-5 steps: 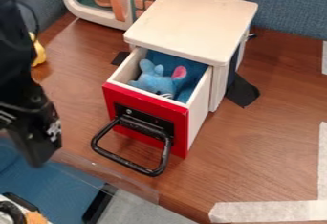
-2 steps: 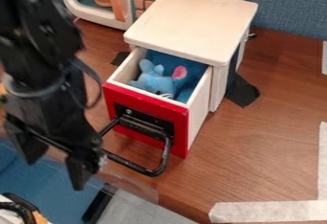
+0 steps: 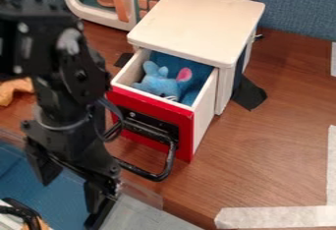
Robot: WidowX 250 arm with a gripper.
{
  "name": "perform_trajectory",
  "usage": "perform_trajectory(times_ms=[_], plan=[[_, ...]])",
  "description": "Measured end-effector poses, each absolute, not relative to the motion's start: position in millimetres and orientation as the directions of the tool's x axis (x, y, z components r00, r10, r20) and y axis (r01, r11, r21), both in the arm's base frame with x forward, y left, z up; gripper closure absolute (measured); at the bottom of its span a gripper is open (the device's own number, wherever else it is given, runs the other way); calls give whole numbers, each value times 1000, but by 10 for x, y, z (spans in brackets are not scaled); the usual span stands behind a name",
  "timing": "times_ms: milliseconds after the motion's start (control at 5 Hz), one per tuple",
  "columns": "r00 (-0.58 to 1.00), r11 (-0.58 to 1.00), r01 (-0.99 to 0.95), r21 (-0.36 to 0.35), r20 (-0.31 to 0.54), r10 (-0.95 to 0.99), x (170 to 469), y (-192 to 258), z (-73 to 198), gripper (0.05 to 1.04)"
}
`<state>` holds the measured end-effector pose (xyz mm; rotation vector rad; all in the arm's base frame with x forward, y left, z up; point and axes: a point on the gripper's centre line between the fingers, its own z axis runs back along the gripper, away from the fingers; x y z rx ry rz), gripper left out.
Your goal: Close the drawer
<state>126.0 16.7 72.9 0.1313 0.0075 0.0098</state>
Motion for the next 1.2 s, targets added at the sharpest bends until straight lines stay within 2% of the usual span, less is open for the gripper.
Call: perform_trajectory(times_ms=[1200], plan=[[998,984,-49,171,-24,54,1601,114,257,85]])
